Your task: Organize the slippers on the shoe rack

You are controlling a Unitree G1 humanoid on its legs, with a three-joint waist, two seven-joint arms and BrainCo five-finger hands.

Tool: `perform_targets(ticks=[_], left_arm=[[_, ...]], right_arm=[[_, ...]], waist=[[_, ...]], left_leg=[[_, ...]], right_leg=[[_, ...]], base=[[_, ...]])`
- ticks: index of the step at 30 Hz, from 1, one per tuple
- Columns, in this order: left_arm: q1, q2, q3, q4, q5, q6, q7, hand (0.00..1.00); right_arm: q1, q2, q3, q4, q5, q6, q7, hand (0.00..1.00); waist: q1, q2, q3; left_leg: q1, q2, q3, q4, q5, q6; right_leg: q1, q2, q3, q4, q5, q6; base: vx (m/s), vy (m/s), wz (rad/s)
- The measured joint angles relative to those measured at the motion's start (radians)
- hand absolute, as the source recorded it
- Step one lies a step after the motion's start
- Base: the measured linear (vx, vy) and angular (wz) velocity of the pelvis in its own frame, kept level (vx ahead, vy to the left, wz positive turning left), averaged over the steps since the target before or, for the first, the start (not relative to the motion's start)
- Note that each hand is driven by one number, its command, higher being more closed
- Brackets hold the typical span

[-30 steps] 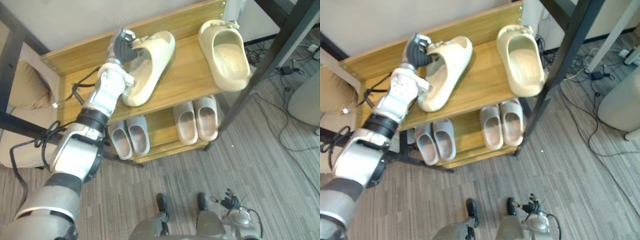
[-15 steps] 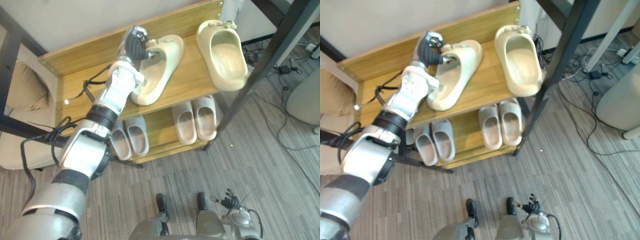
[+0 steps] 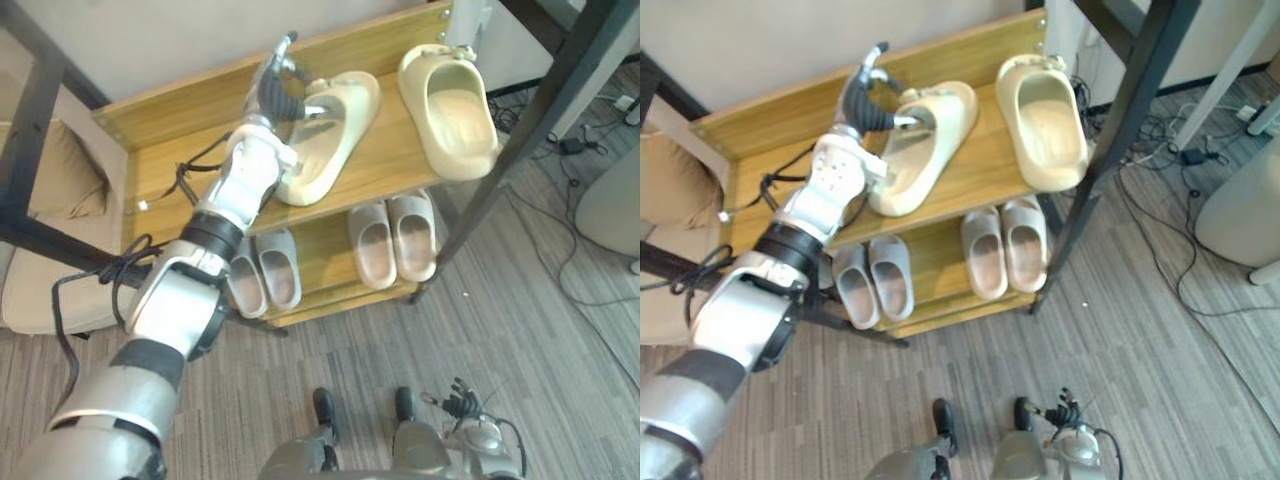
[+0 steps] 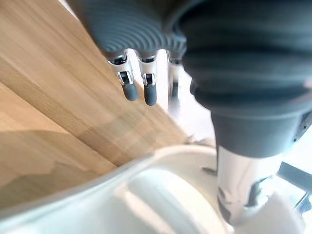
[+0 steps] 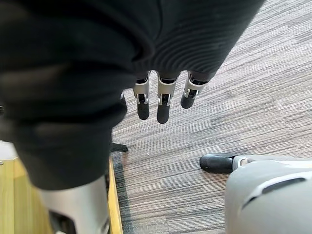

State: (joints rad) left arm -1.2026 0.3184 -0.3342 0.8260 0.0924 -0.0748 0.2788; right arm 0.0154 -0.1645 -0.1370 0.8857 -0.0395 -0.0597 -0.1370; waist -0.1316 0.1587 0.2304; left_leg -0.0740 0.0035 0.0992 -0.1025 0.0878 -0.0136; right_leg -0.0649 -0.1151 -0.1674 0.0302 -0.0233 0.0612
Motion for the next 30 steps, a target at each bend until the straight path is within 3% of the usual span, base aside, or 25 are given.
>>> perform_targets(ticks=[13, 23, 30], left_arm=[[0.107, -0.022, 0.001, -0.257, -0.085, -0.023, 0.026, 0.0], [0.459, -0.024, 0.119, -0.524, -0.235, -0.07, 0.05, 0.0], [0.624, -0.024, 0.143, -0.547, -0.313, -0.073, 0.045, 0.0]], right_arm=[[-0.022, -0.006, 0.027, 0.035, -0.002, 0.004, 0.0, 0.0], [-0.014, -0.006, 0.034, 0.038, -0.011, 0.013, -0.009, 0.0], [-0.015, -0.006, 0.063, 0.033, -0.039, 0.015, -0.02, 0.0]], waist=[[0.002, 0.0, 0.0], [0.026, 0.0, 0.0], [0.044, -0.006, 0.0]], left_leg=[[0.009, -0.011, -0.055, 0.0, 0.009, -0.001], [0.026, -0.009, -0.083, 0.0, 0.014, -0.007], [0.026, -0.006, -0.085, 0.0, 0.014, -0.008]], right_leg=[[0.037, -0.01, -0.055, 0.0, -0.009, 0.009], [0.07, -0.007, -0.092, -0.001, -0.016, 0.004], [0.072, -0.005, -0.096, -0.003, -0.015, 0.004]], base=[[0.01, 0.004, 0.13], [-0.01, -0.002, 0.09], [0.0, -0.004, 0.01]])
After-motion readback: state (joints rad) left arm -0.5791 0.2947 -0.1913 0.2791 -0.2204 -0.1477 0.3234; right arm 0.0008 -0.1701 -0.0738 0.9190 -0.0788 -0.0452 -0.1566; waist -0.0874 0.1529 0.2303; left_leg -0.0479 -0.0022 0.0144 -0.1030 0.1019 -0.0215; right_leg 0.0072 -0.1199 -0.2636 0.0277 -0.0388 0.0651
